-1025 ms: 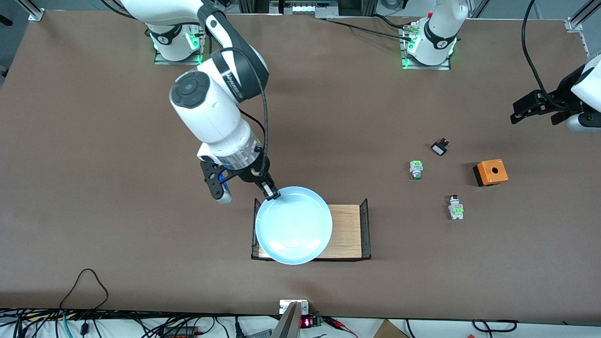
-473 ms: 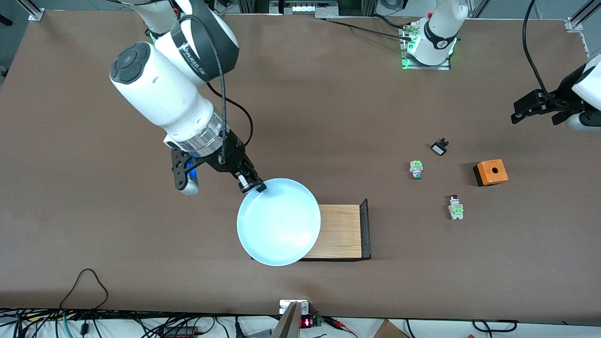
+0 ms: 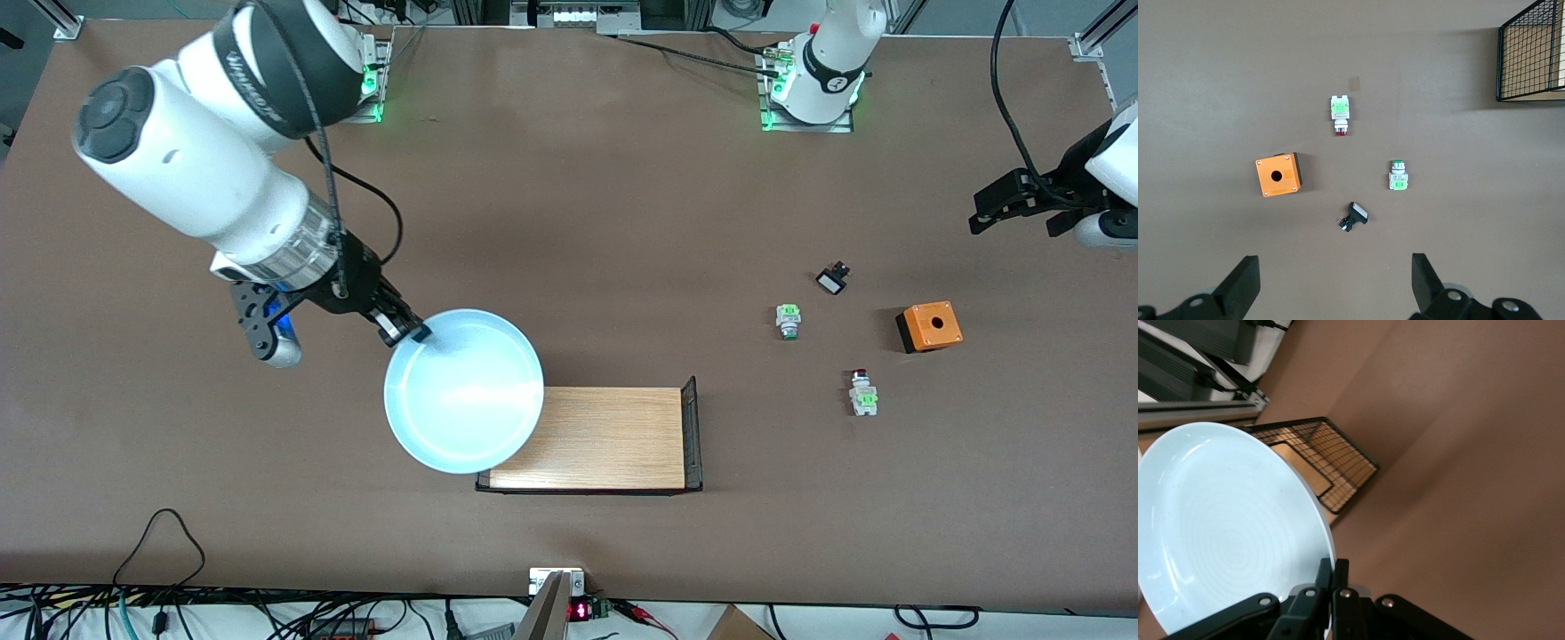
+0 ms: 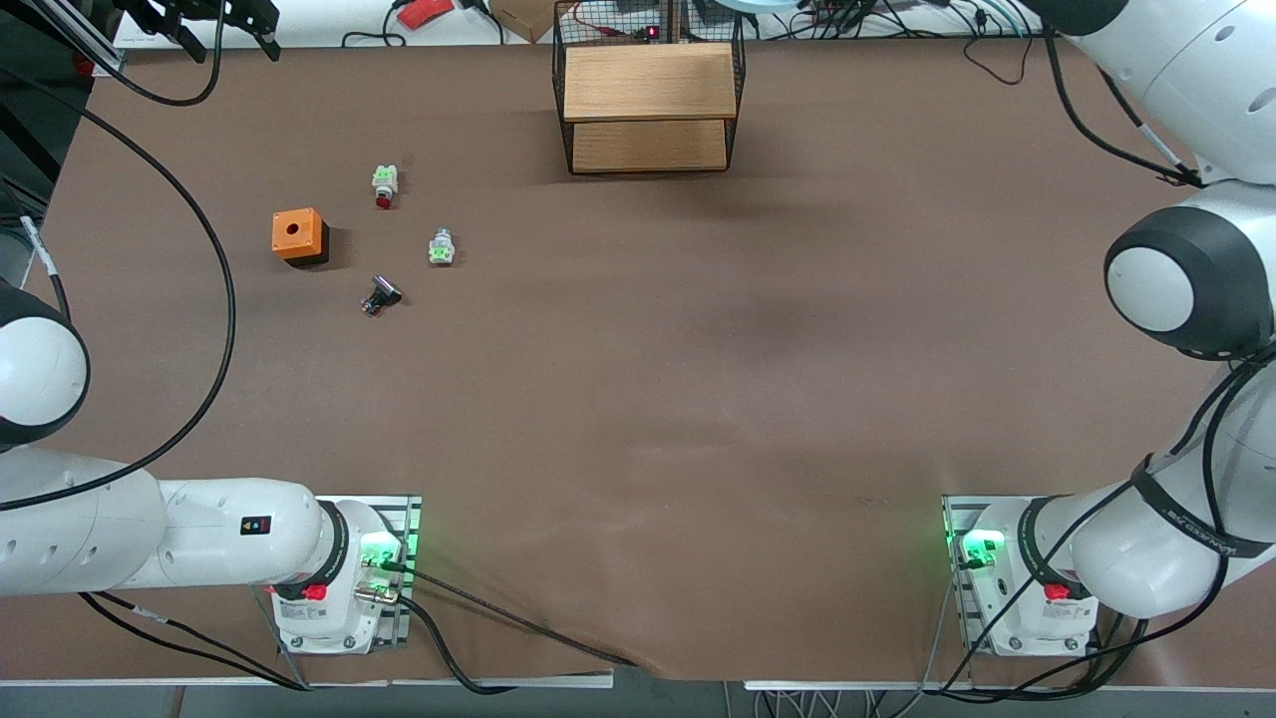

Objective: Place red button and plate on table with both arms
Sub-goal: 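Carry the plate away from the tray and lower it onto the table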

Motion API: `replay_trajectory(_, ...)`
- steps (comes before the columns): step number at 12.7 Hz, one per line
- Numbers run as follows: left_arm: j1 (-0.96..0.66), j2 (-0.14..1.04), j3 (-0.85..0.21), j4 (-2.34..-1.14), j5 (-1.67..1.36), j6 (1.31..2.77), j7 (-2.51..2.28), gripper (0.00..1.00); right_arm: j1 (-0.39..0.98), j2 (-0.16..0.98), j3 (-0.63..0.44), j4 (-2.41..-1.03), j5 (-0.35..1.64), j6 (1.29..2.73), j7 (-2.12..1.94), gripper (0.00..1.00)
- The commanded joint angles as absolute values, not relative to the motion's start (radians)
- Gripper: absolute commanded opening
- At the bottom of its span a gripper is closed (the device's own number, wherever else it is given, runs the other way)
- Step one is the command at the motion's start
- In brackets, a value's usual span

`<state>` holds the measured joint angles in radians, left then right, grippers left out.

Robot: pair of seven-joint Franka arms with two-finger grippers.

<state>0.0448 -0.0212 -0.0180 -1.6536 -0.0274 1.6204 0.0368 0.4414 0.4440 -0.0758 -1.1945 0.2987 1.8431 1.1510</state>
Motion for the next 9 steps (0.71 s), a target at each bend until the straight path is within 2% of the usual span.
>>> replay_trajectory(1,0.04,-0.02,-0.017,-1.632,-0.008,1.6,0.057,1.0,0.376,0.388,-0.071,-1.281,0.311,1.772,0.947,0.0)
replay_trajectory(6,0.04,-0.021,-0.017,-1.632,-0.008,1.6,0.063,1.0,0.252,0.344,-0.071,-1.419,0.255,1.677,0.548,0.0)
replay_trajectory(9,0.04,-0.021,-0.018,-1.632,-0.008,1.6,0.061,1.0,0.184,0.328,-0.071,-1.514,0.215,1.677,0.346,0.0)
